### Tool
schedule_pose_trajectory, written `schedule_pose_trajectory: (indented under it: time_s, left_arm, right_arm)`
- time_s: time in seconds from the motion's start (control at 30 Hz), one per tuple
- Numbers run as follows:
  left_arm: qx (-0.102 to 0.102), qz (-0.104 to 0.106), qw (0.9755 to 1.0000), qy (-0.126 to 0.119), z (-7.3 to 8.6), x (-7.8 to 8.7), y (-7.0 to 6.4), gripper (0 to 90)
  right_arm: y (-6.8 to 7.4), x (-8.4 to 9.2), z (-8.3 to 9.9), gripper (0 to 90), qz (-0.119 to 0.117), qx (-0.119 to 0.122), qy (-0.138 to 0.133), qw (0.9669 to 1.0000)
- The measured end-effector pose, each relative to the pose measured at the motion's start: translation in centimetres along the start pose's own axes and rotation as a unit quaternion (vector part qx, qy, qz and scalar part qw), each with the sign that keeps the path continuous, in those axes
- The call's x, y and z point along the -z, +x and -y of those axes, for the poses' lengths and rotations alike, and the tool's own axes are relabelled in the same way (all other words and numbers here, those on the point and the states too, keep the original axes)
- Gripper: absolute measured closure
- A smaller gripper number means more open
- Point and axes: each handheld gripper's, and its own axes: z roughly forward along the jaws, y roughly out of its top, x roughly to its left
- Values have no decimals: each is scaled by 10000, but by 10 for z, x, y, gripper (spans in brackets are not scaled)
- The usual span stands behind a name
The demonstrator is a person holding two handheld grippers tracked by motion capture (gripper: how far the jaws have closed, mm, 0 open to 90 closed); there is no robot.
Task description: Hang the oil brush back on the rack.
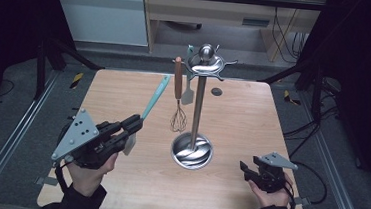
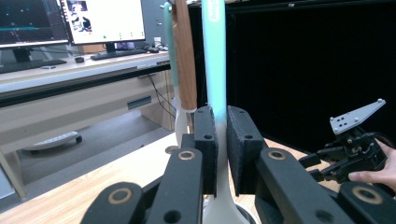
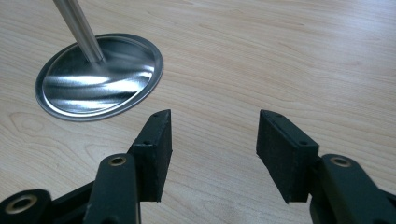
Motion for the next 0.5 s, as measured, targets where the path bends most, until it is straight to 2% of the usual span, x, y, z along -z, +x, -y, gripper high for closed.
schedule_pose_trajectory:
  time_s: [0.5]
  left_arm:
    - [-116, 118, 9999, -23, -12, -12, -11, 826]
  right_arm:
    - [0, 0, 0, 459, -4, 25, -14, 10000]
